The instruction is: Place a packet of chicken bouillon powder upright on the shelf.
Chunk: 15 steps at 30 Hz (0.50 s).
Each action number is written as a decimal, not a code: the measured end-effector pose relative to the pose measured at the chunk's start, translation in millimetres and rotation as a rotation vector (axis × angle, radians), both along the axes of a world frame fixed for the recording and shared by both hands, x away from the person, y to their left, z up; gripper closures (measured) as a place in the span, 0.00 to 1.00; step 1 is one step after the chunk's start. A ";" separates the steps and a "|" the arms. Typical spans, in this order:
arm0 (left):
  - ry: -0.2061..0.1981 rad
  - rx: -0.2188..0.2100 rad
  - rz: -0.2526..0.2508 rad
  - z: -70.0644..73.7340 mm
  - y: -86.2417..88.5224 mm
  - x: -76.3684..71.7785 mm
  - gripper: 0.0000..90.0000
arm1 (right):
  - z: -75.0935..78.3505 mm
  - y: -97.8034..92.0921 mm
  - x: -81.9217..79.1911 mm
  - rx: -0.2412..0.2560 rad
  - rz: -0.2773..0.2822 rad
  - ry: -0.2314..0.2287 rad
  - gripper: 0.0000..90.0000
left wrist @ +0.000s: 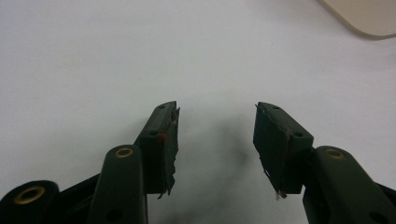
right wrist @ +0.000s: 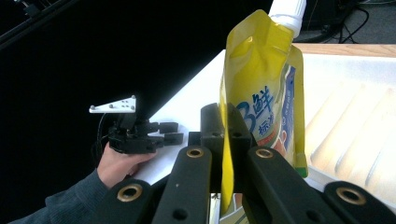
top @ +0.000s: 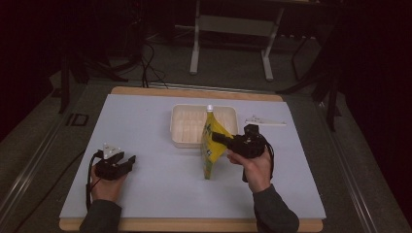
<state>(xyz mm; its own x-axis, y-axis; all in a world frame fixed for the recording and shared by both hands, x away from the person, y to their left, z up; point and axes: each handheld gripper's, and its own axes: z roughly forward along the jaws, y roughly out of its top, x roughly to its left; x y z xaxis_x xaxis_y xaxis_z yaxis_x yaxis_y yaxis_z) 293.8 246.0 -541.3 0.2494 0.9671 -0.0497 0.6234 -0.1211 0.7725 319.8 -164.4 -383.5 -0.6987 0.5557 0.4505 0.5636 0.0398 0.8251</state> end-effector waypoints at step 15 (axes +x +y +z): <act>0.000 0.001 -0.001 0.1 0.0 -0.1 0.55 | 5.5 9.7 0.1 0.015 0.017 -0.020 1.00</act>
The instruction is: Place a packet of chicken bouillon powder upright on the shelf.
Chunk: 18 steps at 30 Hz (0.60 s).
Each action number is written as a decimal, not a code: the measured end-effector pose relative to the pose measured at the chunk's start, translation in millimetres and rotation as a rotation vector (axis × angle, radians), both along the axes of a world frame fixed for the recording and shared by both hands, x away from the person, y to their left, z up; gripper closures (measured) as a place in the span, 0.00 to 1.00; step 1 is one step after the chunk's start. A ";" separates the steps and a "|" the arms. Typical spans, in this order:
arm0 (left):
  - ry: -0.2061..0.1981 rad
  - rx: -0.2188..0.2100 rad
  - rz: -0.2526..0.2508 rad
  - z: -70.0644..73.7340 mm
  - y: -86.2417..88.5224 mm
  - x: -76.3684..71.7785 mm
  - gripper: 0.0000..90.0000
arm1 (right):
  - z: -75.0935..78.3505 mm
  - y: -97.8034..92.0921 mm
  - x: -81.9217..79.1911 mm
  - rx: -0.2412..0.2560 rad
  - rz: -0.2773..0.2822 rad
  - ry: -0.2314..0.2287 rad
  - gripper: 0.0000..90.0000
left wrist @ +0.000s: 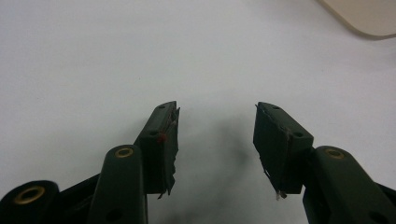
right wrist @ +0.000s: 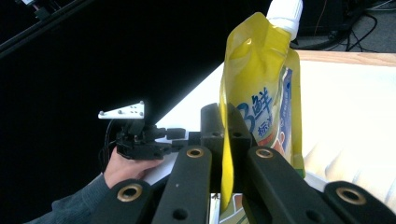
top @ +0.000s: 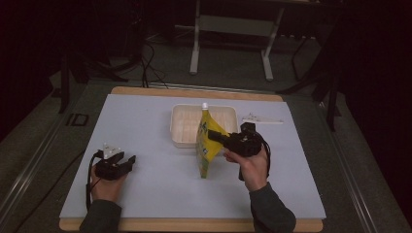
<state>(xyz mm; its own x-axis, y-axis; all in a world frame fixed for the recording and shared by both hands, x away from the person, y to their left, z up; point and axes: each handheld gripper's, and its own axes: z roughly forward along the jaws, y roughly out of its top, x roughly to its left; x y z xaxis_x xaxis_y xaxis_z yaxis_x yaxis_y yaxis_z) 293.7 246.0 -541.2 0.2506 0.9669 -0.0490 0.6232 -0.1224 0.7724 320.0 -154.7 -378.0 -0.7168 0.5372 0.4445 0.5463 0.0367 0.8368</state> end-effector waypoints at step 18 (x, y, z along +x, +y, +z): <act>0.000 0.000 0.000 0.0 0.0 0.0 0.55 | 4.5 9.5 4.2 0.022 -0.001 -0.017 1.00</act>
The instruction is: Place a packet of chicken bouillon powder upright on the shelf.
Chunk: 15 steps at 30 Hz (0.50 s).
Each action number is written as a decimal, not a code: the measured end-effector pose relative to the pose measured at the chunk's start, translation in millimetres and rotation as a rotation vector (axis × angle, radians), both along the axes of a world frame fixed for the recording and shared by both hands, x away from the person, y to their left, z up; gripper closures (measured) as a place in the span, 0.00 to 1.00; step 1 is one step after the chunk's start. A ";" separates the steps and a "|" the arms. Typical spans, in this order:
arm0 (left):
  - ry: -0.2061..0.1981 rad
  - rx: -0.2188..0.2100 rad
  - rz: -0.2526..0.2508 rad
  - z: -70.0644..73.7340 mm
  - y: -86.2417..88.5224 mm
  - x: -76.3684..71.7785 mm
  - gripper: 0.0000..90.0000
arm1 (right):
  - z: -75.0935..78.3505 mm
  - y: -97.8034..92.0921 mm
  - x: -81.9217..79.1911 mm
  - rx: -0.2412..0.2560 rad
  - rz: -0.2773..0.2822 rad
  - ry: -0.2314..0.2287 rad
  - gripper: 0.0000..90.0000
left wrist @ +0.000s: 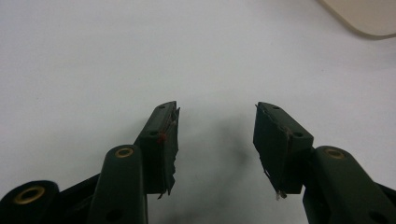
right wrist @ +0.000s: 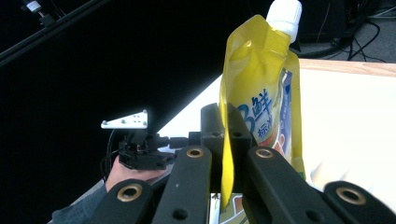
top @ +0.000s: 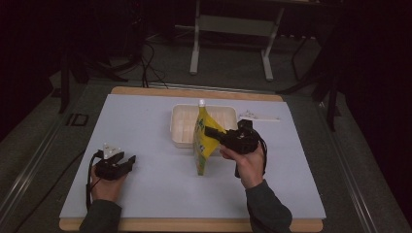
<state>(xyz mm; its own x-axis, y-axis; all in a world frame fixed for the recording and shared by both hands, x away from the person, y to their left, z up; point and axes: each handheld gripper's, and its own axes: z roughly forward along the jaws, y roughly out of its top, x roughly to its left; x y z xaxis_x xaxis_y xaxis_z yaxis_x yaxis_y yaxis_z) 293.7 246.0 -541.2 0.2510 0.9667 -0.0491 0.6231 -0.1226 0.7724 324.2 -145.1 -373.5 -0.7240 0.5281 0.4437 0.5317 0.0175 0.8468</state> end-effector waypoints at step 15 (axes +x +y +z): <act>0.000 0.000 -0.001 0.1 0.2 0.0 0.55 | 2.6 13.4 5.1 0.002 0.017 -0.017 1.00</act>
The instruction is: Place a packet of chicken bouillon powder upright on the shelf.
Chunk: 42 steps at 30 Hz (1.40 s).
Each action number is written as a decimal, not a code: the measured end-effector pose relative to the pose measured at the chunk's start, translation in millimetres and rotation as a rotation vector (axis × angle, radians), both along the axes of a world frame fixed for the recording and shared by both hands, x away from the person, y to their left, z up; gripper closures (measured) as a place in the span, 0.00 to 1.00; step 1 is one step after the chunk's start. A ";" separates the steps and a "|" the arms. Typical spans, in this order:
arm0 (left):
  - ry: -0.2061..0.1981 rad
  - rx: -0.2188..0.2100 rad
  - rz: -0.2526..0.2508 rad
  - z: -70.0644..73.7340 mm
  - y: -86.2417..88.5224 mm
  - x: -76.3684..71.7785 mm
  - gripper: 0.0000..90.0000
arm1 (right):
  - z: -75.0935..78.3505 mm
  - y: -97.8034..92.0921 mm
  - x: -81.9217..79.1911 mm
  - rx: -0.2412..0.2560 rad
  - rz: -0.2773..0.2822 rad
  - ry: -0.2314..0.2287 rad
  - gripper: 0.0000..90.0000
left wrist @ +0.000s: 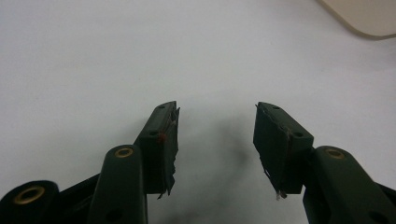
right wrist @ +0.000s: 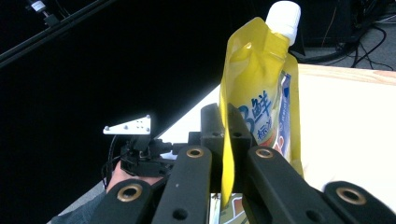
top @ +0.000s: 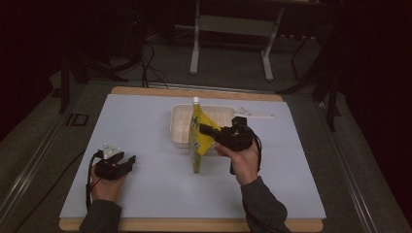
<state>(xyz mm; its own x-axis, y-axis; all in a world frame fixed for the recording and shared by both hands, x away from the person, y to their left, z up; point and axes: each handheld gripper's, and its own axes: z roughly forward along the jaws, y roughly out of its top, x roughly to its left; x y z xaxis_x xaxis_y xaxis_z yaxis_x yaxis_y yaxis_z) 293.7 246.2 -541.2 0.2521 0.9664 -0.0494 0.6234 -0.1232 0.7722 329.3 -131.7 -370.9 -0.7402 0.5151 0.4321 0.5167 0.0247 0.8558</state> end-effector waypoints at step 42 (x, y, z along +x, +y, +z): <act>-0.002 0.002 -0.004 -0.2 -0.5 0.0 0.55 | -8.2 33.0 39.1 -0.051 -0.174 -0.058 1.00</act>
